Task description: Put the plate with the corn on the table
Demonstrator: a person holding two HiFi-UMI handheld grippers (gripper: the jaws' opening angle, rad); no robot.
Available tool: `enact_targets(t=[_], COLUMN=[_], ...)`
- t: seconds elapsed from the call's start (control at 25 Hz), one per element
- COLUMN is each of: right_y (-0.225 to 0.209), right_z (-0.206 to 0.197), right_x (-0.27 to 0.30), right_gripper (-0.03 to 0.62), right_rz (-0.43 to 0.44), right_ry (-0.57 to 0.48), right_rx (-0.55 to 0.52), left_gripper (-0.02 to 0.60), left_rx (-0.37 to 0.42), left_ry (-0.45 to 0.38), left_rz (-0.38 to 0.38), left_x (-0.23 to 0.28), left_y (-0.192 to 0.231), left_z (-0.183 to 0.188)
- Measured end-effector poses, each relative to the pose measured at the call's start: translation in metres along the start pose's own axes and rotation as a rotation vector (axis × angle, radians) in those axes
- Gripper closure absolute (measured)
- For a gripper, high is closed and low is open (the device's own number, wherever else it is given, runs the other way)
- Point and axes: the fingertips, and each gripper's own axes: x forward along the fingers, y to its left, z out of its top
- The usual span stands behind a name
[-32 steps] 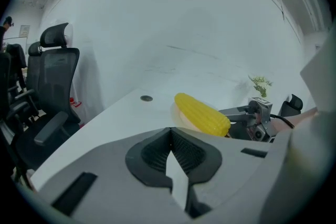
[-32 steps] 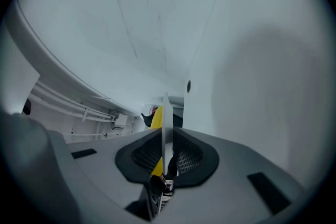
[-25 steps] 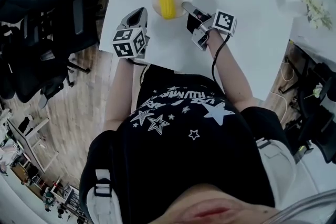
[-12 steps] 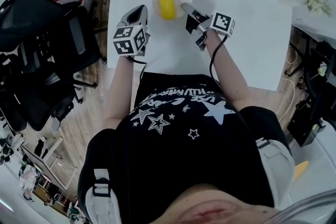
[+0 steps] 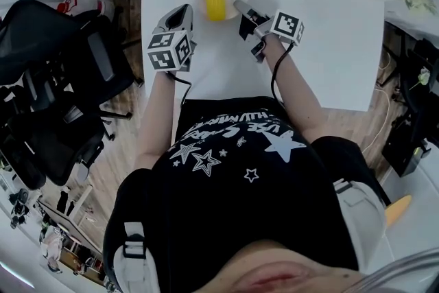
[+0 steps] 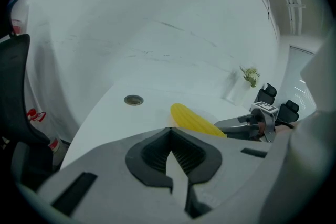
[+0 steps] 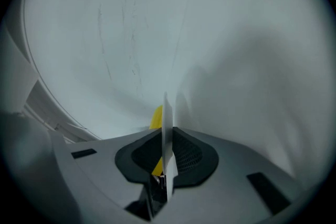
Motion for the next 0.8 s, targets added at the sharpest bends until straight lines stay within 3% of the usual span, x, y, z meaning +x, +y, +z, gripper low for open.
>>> enact_targets(t=[0.44, 0.8], right_y=[-0.008, -0.018], right_z=[0.006, -0.001], right_x=[0.017, 0.016], right_gripper=[0.559, 0.576], right_rz=[-0.122, -0.306], right_ry=[-0.037, -0.053], right_rx=[0.036, 0.056], left_gripper=[0.575, 0.575], left_rx=[-0.027, -0.019], left_ry=[0.003, 0.015], left_rz=[-0.004, -0.019], left_x=[0.010, 0.013], left_y=[0.010, 0.002], left_z=[-0.001, -0.004])
